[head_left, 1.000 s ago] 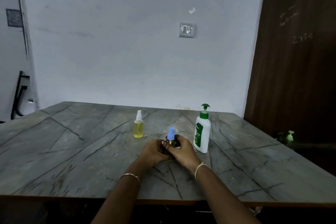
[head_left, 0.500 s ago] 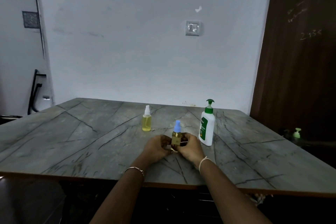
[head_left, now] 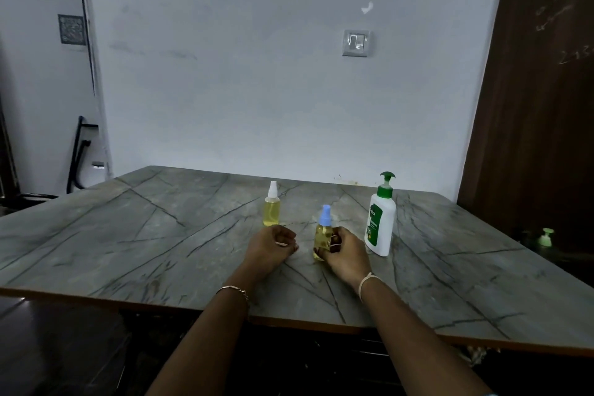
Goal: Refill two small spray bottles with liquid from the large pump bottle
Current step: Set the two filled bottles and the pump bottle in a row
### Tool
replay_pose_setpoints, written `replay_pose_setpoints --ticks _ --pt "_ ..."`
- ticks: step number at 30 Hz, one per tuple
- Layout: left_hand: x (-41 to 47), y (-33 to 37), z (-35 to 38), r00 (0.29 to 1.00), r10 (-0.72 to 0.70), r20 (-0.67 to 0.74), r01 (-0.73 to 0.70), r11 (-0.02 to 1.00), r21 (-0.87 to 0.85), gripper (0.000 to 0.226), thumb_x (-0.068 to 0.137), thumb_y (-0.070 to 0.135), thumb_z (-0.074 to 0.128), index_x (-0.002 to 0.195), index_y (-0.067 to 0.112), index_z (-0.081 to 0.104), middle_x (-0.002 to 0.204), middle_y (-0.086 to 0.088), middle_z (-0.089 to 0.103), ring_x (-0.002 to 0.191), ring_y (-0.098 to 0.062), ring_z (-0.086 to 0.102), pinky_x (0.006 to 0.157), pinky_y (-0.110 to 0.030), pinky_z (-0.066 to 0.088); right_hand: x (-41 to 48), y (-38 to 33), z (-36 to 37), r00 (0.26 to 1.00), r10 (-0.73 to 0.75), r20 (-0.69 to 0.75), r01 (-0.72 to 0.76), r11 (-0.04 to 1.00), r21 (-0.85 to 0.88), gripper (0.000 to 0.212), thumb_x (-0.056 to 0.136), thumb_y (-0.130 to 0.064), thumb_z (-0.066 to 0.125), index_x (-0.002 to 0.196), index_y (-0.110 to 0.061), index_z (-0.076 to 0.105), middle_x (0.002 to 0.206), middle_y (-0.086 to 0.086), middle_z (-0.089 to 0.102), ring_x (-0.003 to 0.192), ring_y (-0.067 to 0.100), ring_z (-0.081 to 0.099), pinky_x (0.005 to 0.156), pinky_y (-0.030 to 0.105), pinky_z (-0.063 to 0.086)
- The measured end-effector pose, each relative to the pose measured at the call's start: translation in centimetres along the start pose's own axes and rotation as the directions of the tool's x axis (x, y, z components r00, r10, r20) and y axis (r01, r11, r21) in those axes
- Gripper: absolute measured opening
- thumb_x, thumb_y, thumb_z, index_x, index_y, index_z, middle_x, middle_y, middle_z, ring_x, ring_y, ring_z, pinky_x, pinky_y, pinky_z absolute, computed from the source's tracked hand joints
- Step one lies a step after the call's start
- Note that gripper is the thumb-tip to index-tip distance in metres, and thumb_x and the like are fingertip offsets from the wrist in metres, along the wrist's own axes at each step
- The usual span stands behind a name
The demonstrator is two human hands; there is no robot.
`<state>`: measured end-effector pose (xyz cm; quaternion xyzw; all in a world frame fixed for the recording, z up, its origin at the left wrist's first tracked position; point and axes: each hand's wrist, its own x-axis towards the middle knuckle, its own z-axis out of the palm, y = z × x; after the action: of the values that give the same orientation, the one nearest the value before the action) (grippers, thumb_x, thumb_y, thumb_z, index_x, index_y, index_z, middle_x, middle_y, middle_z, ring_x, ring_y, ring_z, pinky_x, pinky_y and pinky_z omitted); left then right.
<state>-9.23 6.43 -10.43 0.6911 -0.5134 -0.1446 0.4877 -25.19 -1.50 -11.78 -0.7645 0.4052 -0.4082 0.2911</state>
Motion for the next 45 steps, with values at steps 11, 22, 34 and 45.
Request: replay_pose_setpoints --ticks 11,22,34,45 --pt "4.4 -1.9 -2.4 0.944 -0.329 -0.023 0.308 0.904 -0.296 0.026 0.081 0.010 0.073 0.101 0.000 0.061 0.074 -0.013 0.060 0.059 -0.021 0.059 0.059 -0.035 0.057 4.2 0.9 0.3 0.998 0.057 -0.010 -0.056 0.994 0.097 0.032 0.072 -0.018 0.081 0.095 -0.023 0.059 0.092 -0.003 0.069 0.085 0.013 0.066 0.083 0.031 0.053" --pt "9.5 -2.7 -2.0 0.951 -0.283 -0.124 0.264 0.952 -0.154 0.071 0.066 0.013 0.084 0.125 0.006 0.045 0.118 -0.013 0.053 0.096 -0.030 0.059 0.079 -0.045 0.056 9.1 1.8 1.3 0.997 0.071 -0.008 -0.069 0.989 0.134 0.034 0.072 -0.013 0.081 0.098 -0.018 0.060 0.094 0.001 0.070 0.086 0.015 0.066 0.083 0.029 0.053" --pt "13.2 -3.2 -1.0 0.968 -0.194 -0.159 0.210 0.973 0.090 0.065 0.059 0.022 0.089 0.115 0.005 0.060 0.106 -0.011 0.068 0.095 -0.025 0.064 0.085 -0.039 0.054 12.1 2.2 2.3 0.996 0.075 0.045 -0.079 0.990 0.116 0.041 0.074 -0.013 0.080 0.109 -0.012 0.060 0.097 -0.001 0.066 0.087 0.013 0.063 0.081 0.022 0.049" --pt "14.2 -3.9 0.0 0.959 -0.116 -0.258 0.144 0.985 0.092 0.057 0.065 0.023 0.085 0.114 0.005 0.062 0.110 -0.011 0.067 0.097 -0.024 0.062 0.083 -0.033 0.047 13.5 2.3 3.8 0.996 0.077 0.041 -0.082 0.987 0.136 0.038 0.075 -0.012 0.079 0.108 -0.013 0.060 0.098 -0.002 0.065 0.088 0.013 0.062 0.082 0.023 0.048"
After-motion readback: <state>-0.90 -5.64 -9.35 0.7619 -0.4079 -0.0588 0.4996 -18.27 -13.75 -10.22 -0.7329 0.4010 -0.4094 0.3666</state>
